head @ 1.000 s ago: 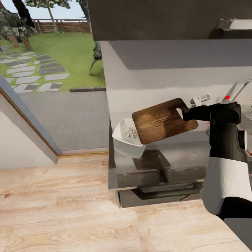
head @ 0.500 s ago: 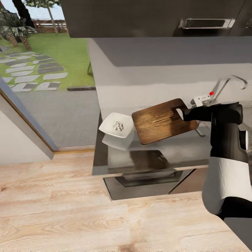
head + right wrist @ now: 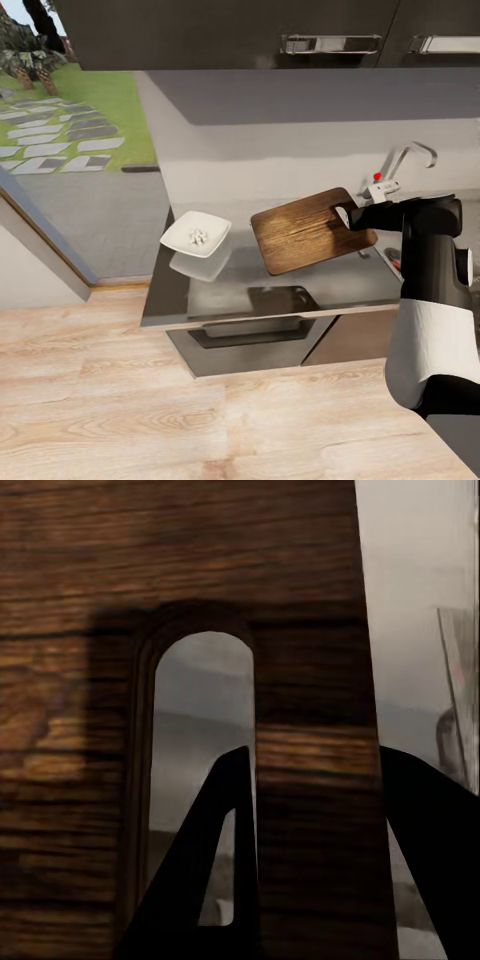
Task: In the kitchen, take the Vidalia onion out of the sink, dice it on the chopping board with the paring knife, put the diced onion into the bowl on the countertop, then place both the paring knife and the chopping board into the sink.
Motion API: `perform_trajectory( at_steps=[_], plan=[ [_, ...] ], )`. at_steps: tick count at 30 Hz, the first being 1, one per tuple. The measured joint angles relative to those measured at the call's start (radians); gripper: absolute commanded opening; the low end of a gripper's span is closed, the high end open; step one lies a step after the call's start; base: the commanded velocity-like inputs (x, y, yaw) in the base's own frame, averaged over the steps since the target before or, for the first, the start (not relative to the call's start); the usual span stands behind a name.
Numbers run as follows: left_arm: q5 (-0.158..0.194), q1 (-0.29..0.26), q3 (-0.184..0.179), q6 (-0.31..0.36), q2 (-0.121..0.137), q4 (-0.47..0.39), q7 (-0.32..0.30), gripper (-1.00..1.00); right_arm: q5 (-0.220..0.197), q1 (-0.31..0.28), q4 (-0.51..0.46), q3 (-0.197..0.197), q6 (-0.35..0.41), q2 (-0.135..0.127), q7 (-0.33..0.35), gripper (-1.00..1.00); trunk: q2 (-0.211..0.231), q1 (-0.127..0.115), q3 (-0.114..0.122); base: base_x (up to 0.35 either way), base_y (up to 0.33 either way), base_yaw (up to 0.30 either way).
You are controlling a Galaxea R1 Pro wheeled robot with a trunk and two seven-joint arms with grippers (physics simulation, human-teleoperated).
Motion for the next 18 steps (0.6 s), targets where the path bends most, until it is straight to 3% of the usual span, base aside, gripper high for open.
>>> perform_trajectory(
  at_steps=[18],
  plan=[
    [0.000,0.000,0.000,0.000,0.000,0.000,0.000,1.00,0.000,0.000,0.000,0.003,0.001,0.000,-0.001,-1.00,0.000,0.000,0.000,0.000,-0.294,0.000]
  ],
)
